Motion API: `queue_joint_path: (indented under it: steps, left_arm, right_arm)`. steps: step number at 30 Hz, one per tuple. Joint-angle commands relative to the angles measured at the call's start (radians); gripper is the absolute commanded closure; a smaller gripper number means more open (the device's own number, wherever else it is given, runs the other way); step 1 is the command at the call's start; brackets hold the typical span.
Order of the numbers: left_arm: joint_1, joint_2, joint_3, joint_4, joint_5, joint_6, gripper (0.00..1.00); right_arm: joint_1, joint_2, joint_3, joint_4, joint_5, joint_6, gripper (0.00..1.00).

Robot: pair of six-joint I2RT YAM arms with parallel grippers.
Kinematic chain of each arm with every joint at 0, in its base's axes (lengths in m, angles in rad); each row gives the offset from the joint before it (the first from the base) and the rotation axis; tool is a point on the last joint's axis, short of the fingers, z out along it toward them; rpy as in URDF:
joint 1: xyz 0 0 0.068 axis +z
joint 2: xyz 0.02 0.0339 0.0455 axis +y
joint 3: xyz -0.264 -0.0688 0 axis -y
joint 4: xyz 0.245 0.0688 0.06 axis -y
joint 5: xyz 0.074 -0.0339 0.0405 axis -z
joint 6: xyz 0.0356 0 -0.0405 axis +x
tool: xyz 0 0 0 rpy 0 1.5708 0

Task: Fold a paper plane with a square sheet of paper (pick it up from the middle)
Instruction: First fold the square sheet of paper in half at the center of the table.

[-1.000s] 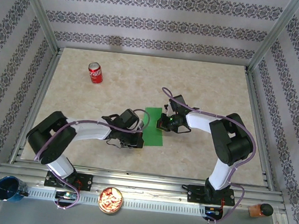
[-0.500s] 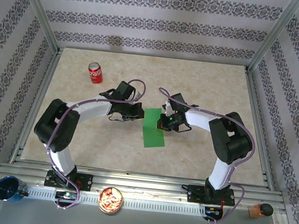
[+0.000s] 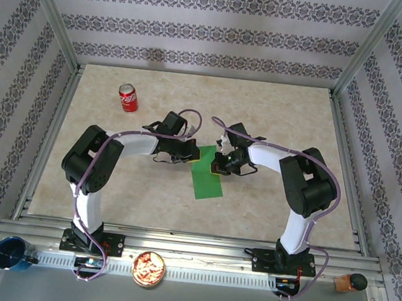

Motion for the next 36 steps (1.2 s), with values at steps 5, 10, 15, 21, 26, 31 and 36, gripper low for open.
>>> queue_joint_path:
  steps: [5,10,15,21,26,31,36]
  left_arm:
    - [0.005,0.051,-0.055,0.077,-0.037,0.008,0.96]
    - [0.018,0.058,-0.106,0.088,-0.075,0.022,0.96]
    - [0.025,0.044,-0.055,0.052,-0.039,0.036,0.94]
    - [0.032,0.031,0.024,0.022,0.006,0.053,0.91]
    - [0.062,0.058,0.032,0.046,0.015,0.045,0.91]
    - [0.073,0.112,0.044,0.063,0.047,0.051,0.91]
    - [0.09,0.125,0.019,0.049,-0.044,0.042,0.92]
  right_arm:
    - [-0.011,0.061,-0.036,-0.105,0.075,-0.028,1.0]
    - [-0.011,0.061,-0.052,-0.098,0.078,-0.024,1.0]
    - [-0.012,0.061,-0.06,-0.098,0.083,-0.024,1.0]
    - [-0.012,0.055,-0.059,-0.096,0.08,-0.02,1.0]
    - [-0.012,0.055,-0.056,-0.095,0.077,-0.015,1.0]
    - [-0.014,0.057,-0.056,-0.095,0.078,-0.015,1.0]
    - [-0.014,0.056,-0.059,-0.093,0.077,-0.014,1.0]
